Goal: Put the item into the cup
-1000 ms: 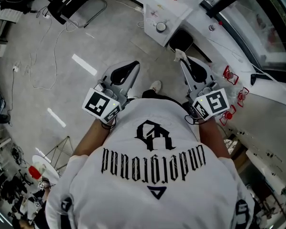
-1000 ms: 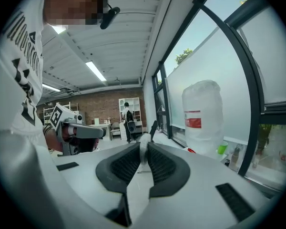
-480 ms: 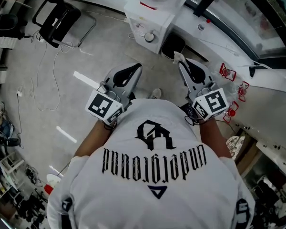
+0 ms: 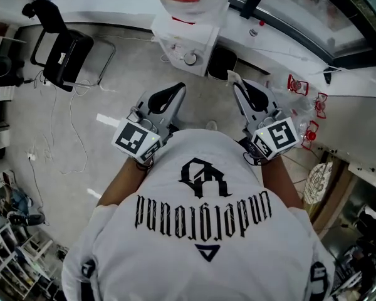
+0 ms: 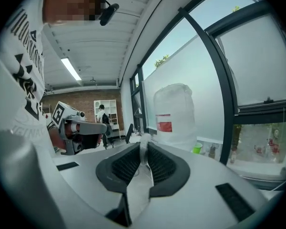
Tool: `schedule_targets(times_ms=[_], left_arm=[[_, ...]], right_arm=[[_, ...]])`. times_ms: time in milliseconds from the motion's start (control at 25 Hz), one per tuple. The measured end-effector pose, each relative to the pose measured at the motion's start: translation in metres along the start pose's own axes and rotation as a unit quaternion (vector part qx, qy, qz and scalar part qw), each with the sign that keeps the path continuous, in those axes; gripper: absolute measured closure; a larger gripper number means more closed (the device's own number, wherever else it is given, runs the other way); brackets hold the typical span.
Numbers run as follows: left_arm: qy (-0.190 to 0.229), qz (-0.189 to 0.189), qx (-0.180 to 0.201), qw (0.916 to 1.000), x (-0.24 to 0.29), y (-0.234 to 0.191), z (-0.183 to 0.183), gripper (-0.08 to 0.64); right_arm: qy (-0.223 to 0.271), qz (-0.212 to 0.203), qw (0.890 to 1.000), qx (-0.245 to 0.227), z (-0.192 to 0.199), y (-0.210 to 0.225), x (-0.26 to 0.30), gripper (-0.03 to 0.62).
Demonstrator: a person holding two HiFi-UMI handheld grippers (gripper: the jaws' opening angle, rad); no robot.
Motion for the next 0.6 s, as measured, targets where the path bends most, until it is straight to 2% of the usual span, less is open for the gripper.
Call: schedule_targets(times_ms=[600], left_arm=[[-0.002,0.064,0.010,0.9979,-0.024,-0.112,-0.021,0.545]], right_arm=[[0.006,0.073,0.997,0.004,-0.023,-0.029,0.094,0.540]])
Point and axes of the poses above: the fingertips, and each gripper's own axes: x forward along the fingers, y to its right, z out of its underside, the point moved 1 cm from there along -x, backward along the fingers, and after that the axes turned 6 degrees about -z, right-handed, at the moved point
